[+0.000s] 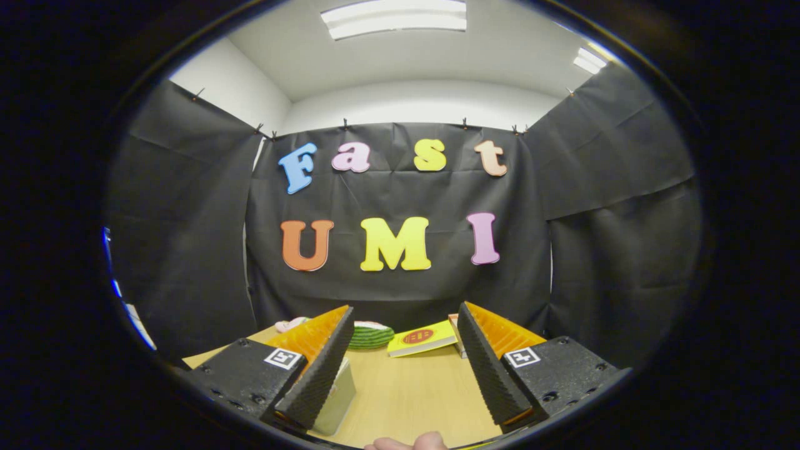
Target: Open the storage box then place both shoes into the box .Put the left shoe in first, then the right shoe, with the right side of both shoes facing outward in a uniform manner.
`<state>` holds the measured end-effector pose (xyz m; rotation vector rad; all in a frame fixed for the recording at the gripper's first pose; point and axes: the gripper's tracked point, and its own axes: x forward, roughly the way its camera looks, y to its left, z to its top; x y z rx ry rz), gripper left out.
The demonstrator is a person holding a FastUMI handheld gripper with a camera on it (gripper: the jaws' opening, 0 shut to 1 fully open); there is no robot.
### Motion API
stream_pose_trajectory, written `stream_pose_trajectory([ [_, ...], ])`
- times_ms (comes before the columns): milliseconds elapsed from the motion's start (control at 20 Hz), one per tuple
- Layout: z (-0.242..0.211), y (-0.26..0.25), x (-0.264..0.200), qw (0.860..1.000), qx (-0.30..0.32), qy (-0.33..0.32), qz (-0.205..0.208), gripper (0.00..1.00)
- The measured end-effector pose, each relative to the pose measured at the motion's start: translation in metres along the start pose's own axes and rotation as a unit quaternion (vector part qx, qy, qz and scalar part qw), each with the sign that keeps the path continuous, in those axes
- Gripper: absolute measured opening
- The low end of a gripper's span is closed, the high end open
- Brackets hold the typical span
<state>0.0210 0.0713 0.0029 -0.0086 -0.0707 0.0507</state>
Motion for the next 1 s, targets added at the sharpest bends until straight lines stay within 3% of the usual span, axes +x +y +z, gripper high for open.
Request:
stream_pose_trajectory([
  [1000,-0.003,0.010,0.002,1.000,-0.003,0.017,0.008,1.00],
])
